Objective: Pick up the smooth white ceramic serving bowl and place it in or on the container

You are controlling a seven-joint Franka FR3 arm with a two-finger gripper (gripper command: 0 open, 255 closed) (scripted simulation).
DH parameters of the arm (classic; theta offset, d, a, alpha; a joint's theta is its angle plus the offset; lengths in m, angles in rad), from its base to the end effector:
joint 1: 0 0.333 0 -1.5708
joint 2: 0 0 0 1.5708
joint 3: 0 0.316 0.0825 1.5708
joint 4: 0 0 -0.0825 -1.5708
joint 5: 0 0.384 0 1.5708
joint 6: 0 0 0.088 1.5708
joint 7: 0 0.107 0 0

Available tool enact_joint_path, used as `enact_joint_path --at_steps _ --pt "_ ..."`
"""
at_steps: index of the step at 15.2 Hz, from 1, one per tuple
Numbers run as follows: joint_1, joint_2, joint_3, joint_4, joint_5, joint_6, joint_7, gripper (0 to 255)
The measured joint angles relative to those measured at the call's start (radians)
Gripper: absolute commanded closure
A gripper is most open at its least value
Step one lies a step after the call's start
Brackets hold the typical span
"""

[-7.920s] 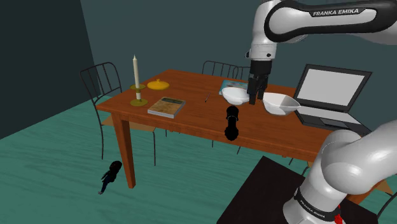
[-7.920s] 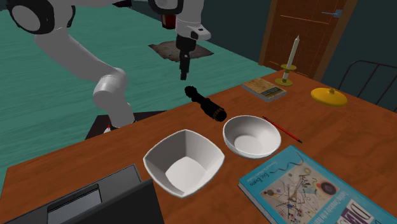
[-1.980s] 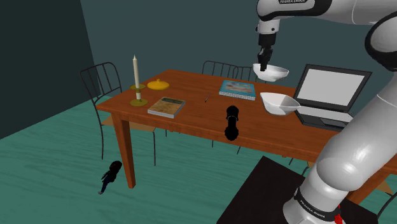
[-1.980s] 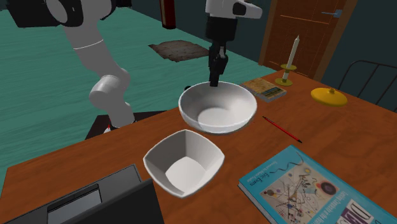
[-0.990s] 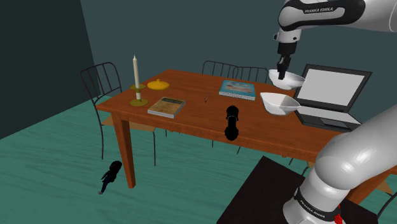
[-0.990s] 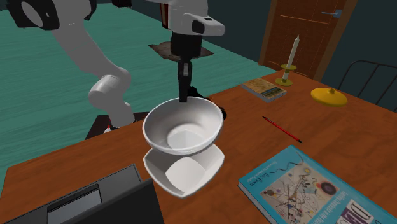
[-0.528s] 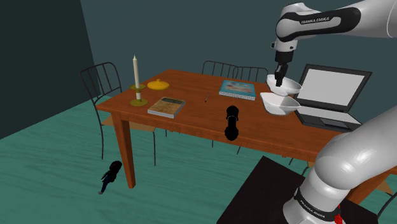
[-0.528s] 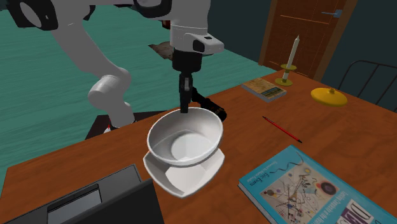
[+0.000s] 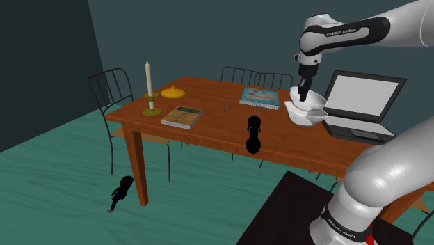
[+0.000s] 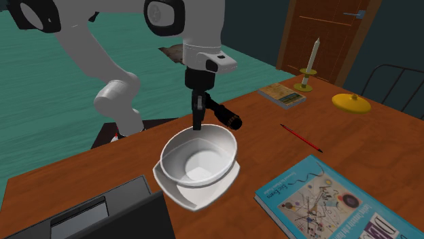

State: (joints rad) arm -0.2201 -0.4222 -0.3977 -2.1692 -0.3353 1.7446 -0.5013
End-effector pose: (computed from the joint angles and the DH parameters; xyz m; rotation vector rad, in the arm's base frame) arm 0.3257 -0.2934 0.5465 3.0051 -0.0289 -0.1665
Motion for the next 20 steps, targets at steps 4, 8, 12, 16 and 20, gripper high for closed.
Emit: enact_joint_path --at_steps 4,8,12,16,20 --pt "0.000 0.000 0.000 -0.002 0.000 0.003 0.000 255" --pt "0.000 0.000 0.000 -0.002 0.000 0.003 0.000 0" --pt "0.000 0.000 0.000 -0.002 0.000 0.003 0.000 0" --pt "0.010 0.010 0.019 0.098 0.015 -0.087 -0.006 0" --pt "0.012 0.012 0.025 0.128 0.019 -0.117 -0.008 0"
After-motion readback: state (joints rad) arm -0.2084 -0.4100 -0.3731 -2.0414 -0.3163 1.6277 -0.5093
